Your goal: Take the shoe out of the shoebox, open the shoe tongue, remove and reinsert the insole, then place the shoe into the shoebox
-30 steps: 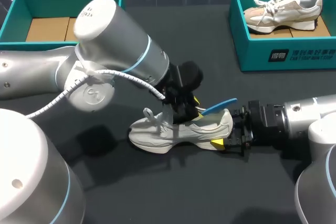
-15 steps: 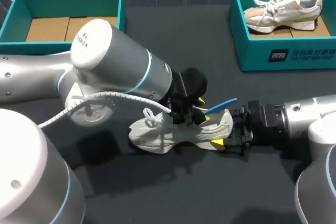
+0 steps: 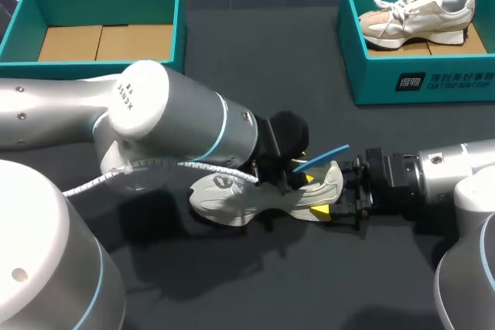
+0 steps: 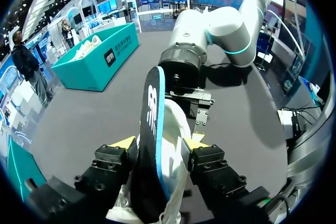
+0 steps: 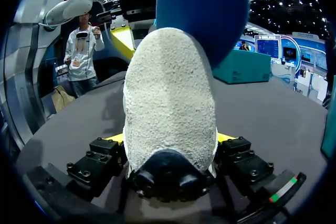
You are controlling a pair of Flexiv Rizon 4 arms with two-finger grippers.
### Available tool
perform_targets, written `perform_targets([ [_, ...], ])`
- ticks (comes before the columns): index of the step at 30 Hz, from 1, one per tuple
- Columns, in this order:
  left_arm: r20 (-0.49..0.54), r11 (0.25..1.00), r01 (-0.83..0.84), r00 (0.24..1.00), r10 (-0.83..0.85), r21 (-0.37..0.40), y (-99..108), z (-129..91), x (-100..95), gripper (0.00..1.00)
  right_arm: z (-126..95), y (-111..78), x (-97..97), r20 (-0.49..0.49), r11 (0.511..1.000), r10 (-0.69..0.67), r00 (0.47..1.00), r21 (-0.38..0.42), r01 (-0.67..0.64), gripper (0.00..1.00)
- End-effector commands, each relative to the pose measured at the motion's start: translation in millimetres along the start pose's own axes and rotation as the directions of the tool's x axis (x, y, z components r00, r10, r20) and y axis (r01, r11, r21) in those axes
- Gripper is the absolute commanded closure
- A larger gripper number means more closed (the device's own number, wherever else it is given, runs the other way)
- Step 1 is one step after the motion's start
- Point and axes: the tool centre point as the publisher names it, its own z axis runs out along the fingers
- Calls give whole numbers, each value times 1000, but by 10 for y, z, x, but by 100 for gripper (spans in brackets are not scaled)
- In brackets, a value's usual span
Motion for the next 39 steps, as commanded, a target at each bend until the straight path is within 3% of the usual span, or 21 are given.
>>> perform_targets([
  [1, 16, 1000, 1, 1000, -1, 7, 0, 108, 21, 50, 11, 7, 7, 0, 1000, 1, 1000, 5, -1, 100],
  [16, 13, 1000, 8, 1000, -8, 23, -6, 218, -42, 55, 11, 7, 7, 0, 1000, 1, 1000, 5, -1, 100],
  [20, 14, 1000, 11, 1000, -12, 29, -20, 238, -46, 67, 11, 7, 7, 0, 1000, 1, 1000, 5, -1, 100],
  [25, 15, 999, 23, 1000, -23, 27, -38, 275, -89, 75, 11, 7, 7, 0, 1000, 1, 1000, 5, -1, 100],
  [27, 12, 999, 32, 999, -33, 32, -53, 270, -105, 83, 11, 7, 7, 0, 1000, 1, 1000, 5, -1, 100],
  [29, 6, 999, 39, 999, -40, 37, -70, 256, -121, 100, 11, 7, 7, 0, 1000, 1, 1000, 5, -1, 100],
  [39, -69, 996, 74, 995, -71, 46, -273, 103, -137, 100, 11, 7, 7, 0, 1000, 1, 1000, 5, -1, 100],
])
